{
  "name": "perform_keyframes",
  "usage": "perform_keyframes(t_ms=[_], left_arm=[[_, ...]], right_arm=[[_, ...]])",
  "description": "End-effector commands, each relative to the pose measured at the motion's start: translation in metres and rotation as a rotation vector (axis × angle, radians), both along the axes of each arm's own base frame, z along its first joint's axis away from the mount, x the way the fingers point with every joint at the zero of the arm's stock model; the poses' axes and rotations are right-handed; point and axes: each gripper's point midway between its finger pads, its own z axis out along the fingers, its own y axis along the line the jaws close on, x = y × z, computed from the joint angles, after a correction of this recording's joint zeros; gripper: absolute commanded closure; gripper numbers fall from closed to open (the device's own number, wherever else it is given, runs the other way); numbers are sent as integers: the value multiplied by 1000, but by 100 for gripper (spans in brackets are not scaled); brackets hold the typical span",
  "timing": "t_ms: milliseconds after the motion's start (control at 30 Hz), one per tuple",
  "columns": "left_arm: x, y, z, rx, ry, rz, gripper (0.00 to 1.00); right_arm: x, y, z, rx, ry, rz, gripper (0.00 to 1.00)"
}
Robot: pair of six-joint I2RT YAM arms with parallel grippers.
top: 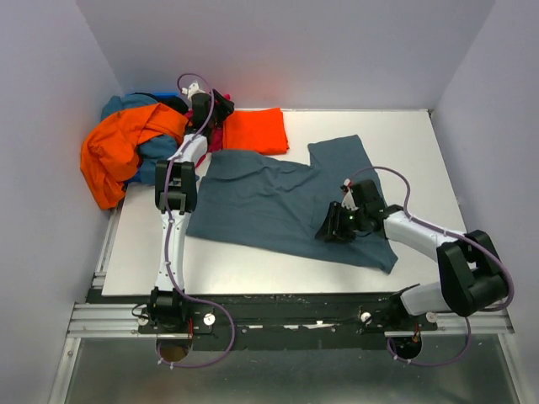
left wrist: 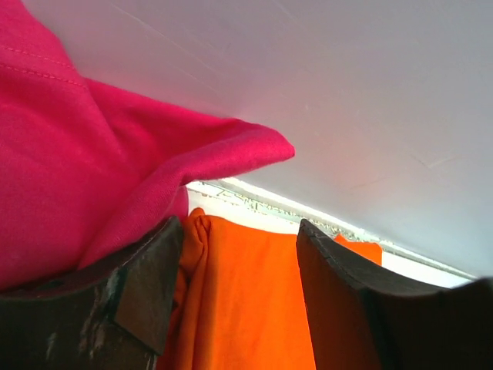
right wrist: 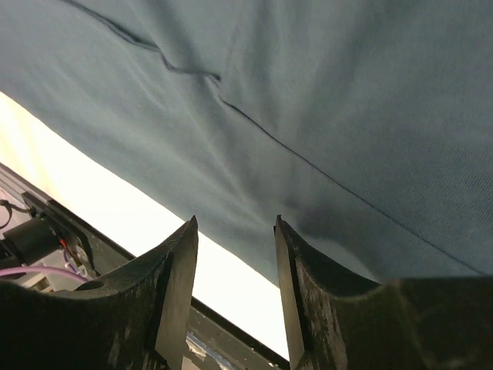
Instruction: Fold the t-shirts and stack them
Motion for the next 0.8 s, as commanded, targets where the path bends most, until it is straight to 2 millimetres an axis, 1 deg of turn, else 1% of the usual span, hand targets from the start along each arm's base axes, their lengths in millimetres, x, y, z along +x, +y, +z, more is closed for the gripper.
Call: perform_keyframes(t_ms=[0,100,200,233,267,300,333,367,400,433,467,500,533,600,700,733,767], left_arm=[[-6,-15,71,23,-123,-96,29],[-21,-21,94,22,-131,-133,28],[-46,-28,111,27,-95,-171,26],[-58,-30,123,36,-80,-176,25],[-68,-34,125,47,-61,-188,24],[-79,-38,136,58,-58,-199,23],[-93,-44,140,75,-41,-214,23],[-104,-46,141,88,-19,-224,23],[-119,-50,146,102,-2,-239,24],[-135,-50,140,120,43,-240,25],[-152,-50,140,138,81,-229,26],[-172,-47,133,156,127,-210,26],[-189,-39,126,166,166,-171,26],[-227,-23,108,171,235,-110,27],[-275,7,84,217,329,-1,28],[-294,17,71,238,373,32,29],[-309,26,65,247,398,63,29]], right_arm=[[20,-3,27,-41,-100,-7,47],[27,-7,37,-59,-146,-20,47],[32,-13,42,-82,-178,-43,47],[33,-14,44,-86,-184,-49,47],[34,-16,45,-92,-193,-57,47],[36,-17,47,-93,-204,-65,47],[37,-18,49,-95,-215,-70,47],[39,-19,51,-96,-225,-74,47],[40,-20,54,-99,-237,-77,47],[40,-22,54,-106,-247,-84,47],[41,-25,55,-114,-254,-93,47],[42,-26,55,-117,-261,-99,47],[42,-28,56,-122,-268,-111,47],[43,-31,56,-127,-275,-134,48],[44,-38,58,-137,-289,-182,49],[45,-40,59,-141,-297,-198,49],[45,-44,59,-154,-303,-213,49]])
